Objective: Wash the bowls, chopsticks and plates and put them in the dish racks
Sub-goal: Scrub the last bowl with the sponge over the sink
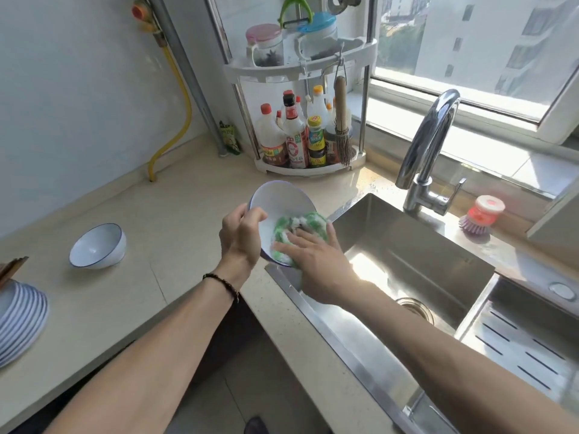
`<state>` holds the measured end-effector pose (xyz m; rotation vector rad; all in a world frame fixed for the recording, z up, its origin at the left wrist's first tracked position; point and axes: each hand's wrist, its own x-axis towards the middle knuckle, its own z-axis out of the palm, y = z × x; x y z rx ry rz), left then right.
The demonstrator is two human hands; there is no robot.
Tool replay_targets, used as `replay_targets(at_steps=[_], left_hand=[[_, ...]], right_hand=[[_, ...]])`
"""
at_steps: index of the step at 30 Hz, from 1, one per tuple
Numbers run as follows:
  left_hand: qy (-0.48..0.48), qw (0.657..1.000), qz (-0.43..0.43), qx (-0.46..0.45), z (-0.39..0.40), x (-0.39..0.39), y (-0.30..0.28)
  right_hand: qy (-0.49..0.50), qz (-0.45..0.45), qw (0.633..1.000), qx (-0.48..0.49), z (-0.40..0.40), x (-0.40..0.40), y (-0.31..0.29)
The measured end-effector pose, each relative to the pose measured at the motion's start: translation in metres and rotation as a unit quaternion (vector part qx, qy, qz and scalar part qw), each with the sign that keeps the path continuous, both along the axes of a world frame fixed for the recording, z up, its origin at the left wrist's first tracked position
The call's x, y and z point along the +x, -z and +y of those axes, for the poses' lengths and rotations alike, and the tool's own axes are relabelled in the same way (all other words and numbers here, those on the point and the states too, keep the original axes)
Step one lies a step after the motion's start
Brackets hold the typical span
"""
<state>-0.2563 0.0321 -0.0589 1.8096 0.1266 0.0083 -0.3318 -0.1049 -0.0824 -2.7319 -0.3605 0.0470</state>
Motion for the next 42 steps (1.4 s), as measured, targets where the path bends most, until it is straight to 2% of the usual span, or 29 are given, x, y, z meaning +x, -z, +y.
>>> replay_targets(at_steps=[2, 3, 6, 8, 11, 14, 16, 18, 19, 22, 24, 26, 27, 29, 31, 33, 35, 37, 39, 42], left_hand=[[-0.028, 0.999, 0.003, -0.023, -0.001, -0.003, 0.000], [-0.017, 1.000, 0.021, -0.016, 0.000, -0.002, -0.001], [0.087, 0.986, 0.143, 0.027, 0.010, 0.003, -0.014], [0.119, 0.972, 0.199, 0.028, 0.015, 0.007, -0.016], [0.068, 0.979, 0.185, -0.057, 0.009, -0.006, 0.000], [-0.001, 0.983, 0.109, -0.149, -0.006, -0.026, 0.018], [-0.036, 0.980, 0.071, -0.182, -0.008, -0.022, 0.017], [-0.001, 0.992, 0.042, -0.121, 0.000, -0.013, 0.013], [0.033, 0.995, 0.028, -0.087, 0.005, -0.010, 0.009], [0.119, 0.993, 0.022, -0.007, 0.016, 0.000, 0.004], [0.116, 0.993, 0.031, 0.008, 0.013, 0.001, 0.001], [0.085, 0.996, 0.037, -0.001, 0.006, 0.001, 0.000], [0.075, 0.997, 0.036, -0.002, 0.003, 0.000, 0.000], [0.062, 0.998, 0.022, 0.005, 0.000, 0.000, 0.002], [0.059, 0.998, 0.009, 0.025, 0.003, 0.004, 0.002], [0.092, 0.994, 0.022, 0.047, 0.009, 0.011, 0.000], [0.132, 0.987, 0.073, 0.056, 0.018, 0.015, -0.003], [0.164, 0.974, 0.143, 0.057, 0.027, 0.017, -0.004], [0.213, 0.953, 0.207, 0.049, 0.030, 0.019, 0.000], [0.257, 0.935, 0.242, 0.024, 0.031, 0.017, 0.001]], right_hand=[[0.014, 0.035, 0.993, 0.113, 0.014, -0.002, -0.002], [0.010, 0.040, 0.991, 0.129, 0.014, -0.004, 0.001], [-0.034, -0.041, 0.998, 0.034, -0.005, -0.007, 0.013], [-0.043, -0.094, 0.994, -0.025, -0.018, -0.004, 0.018], [-0.022, -0.139, 0.986, -0.086, -0.014, 0.002, 0.018], [0.033, -0.161, 0.986, -0.032, 0.009, 0.005, 0.012], [0.035, -0.102, 0.993, 0.041, 0.024, 0.002, 0.009], [-0.001, 0.030, 0.995, 0.093, 0.024, -0.002, 0.003], [-0.027, 0.061, 0.995, 0.071, 0.016, -0.003, 0.000], [-0.095, 0.025, 0.988, -0.122, -0.016, 0.004, -0.001], [-0.088, 0.010, 0.976, -0.200, -0.025, 0.015, -0.004], [-0.063, 0.030, 0.976, -0.207, -0.018, 0.023, -0.006], [-0.057, 0.048, 0.981, -0.182, -0.010, 0.026, -0.004], [-0.063, 0.102, 0.991, -0.064, 0.004, 0.026, 0.002], [-0.086, 0.148, 0.981, 0.094, 0.013, 0.019, 0.002], [-0.097, 0.150, 0.969, 0.172, 0.010, 0.011, 0.001], [-0.121, 0.133, 0.977, 0.116, -0.002, 0.007, 0.002], [-0.177, 0.058, 0.981, -0.047, -0.018, 0.010, 0.004], [-0.213, -0.035, 0.959, -0.181, -0.030, 0.019, 0.001], [-0.222, -0.091, 0.937, -0.253, -0.037, 0.027, -0.002]])
